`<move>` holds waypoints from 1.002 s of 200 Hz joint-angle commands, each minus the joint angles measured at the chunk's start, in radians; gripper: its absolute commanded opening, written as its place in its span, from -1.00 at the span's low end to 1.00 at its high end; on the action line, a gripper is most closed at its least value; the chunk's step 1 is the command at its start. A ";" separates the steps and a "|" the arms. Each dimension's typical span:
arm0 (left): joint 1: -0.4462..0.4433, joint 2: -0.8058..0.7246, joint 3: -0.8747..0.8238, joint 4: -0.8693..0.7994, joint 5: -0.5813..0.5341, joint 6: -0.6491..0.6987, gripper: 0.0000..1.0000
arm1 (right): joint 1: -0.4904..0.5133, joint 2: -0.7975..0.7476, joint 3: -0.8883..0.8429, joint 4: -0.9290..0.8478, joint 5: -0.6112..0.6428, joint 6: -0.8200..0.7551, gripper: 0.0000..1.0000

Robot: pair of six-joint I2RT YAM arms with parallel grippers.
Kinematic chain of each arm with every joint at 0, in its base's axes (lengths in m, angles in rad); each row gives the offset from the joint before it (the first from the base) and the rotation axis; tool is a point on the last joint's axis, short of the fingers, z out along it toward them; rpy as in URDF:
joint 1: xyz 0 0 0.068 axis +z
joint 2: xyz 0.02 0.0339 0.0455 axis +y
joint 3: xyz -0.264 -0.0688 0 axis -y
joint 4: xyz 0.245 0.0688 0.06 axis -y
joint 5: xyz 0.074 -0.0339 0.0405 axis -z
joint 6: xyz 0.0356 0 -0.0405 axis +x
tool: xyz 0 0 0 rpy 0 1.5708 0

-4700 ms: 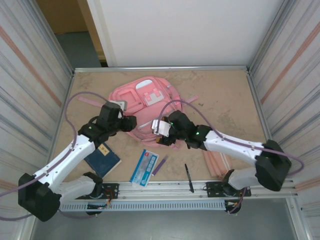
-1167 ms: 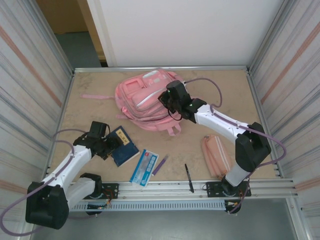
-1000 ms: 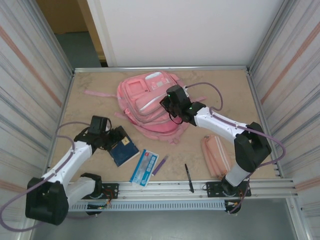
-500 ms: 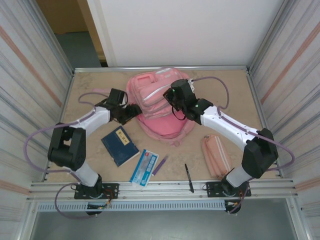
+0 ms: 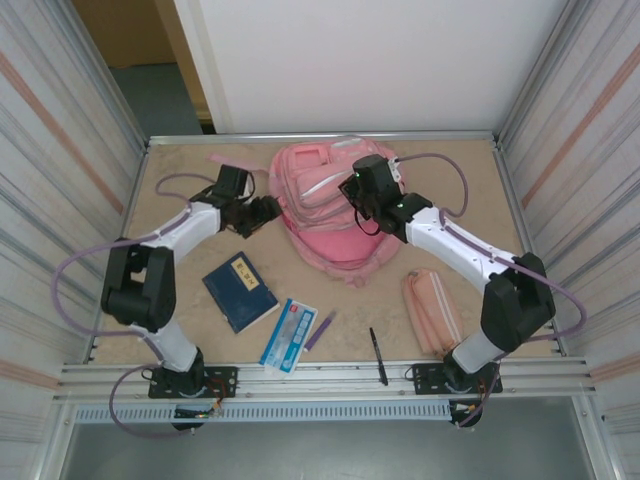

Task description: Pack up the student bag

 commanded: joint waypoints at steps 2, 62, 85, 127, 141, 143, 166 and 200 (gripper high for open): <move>0.019 -0.172 -0.117 -0.182 -0.101 0.026 0.38 | 0.021 0.048 -0.031 0.065 -0.053 0.020 -1.00; 0.069 -0.476 -0.381 -0.409 -0.307 -0.080 0.46 | 0.034 0.140 -0.107 0.108 -0.116 0.052 -1.00; 0.088 -0.505 -0.462 -0.411 -0.316 -0.132 0.45 | 0.034 0.136 -0.112 0.118 -0.165 -0.021 -0.73; 0.091 -0.446 -0.498 -0.366 -0.260 -0.117 0.45 | 0.072 0.050 -0.089 0.004 -0.211 -0.414 -0.11; 0.091 -0.443 -0.517 -0.325 -0.228 -0.097 0.44 | 0.121 0.039 -0.043 -0.083 -0.214 -0.551 -0.03; 0.091 -0.444 -0.519 -0.316 -0.222 -0.093 0.44 | 0.129 0.040 -0.036 -0.096 -0.214 -0.571 -0.02; 0.094 -0.426 -0.526 -0.265 -0.154 -0.051 0.42 | 0.219 0.069 0.030 -0.161 -0.332 -0.741 0.03; 0.097 -0.397 -0.520 -0.219 -0.106 -0.003 0.40 | 0.274 0.209 0.061 -0.071 -0.641 -0.744 -0.28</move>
